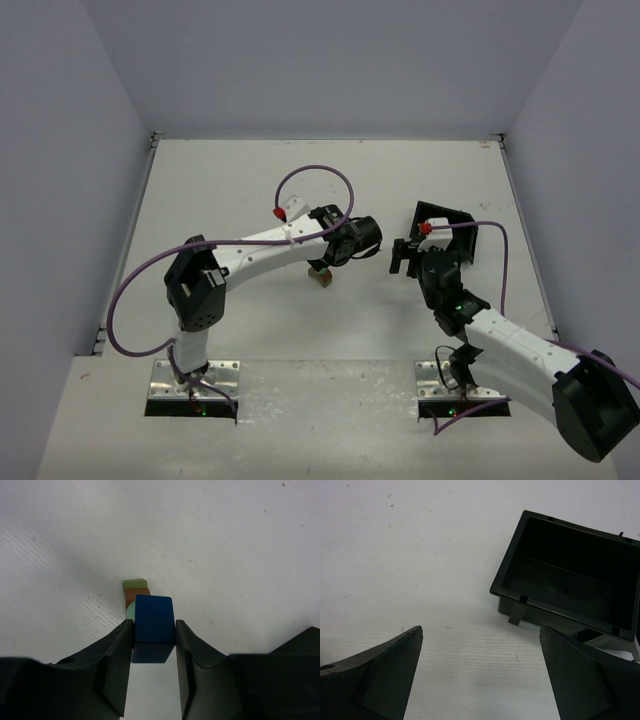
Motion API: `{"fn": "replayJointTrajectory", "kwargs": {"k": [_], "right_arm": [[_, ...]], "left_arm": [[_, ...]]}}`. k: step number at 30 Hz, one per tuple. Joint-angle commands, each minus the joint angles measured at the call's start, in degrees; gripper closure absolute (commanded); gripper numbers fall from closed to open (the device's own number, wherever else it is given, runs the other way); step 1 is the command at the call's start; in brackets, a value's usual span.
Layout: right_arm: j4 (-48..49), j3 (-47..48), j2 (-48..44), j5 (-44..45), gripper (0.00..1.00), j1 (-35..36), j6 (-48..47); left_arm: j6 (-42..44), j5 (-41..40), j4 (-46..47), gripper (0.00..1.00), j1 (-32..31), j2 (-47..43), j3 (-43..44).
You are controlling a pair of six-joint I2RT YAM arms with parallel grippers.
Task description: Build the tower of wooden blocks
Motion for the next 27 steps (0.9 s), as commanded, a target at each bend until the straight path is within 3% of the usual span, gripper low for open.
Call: {"fn": "replayJointTrajectory", "kwargs": {"k": [1,16,20,27], "right_arm": [[2.9,-0.1,-0.7,1.3,0.01,0.0,1.0],[2.8,-0.4,-1.1,2.7,0.01,0.0,1.7],[2.8,-0.6,-1.5,4.0,0.01,0.0,1.8],[2.9,-0.8,-1.8,3.7,0.01,0.0,1.8]], "left_arm": [[-0.1,-0.7,-0.4,0.83,-0.7,-0.7,0.7],[-1.5,-0.8,-0.4,0.75,-0.7,-1.3,-0.6],[-2.4,-1.0,-0.4,0.62,-0.6,-1.7,-1.2],[-2.1,-1.2,-0.4,0.61,-0.7,-1.4,-0.8]]}}
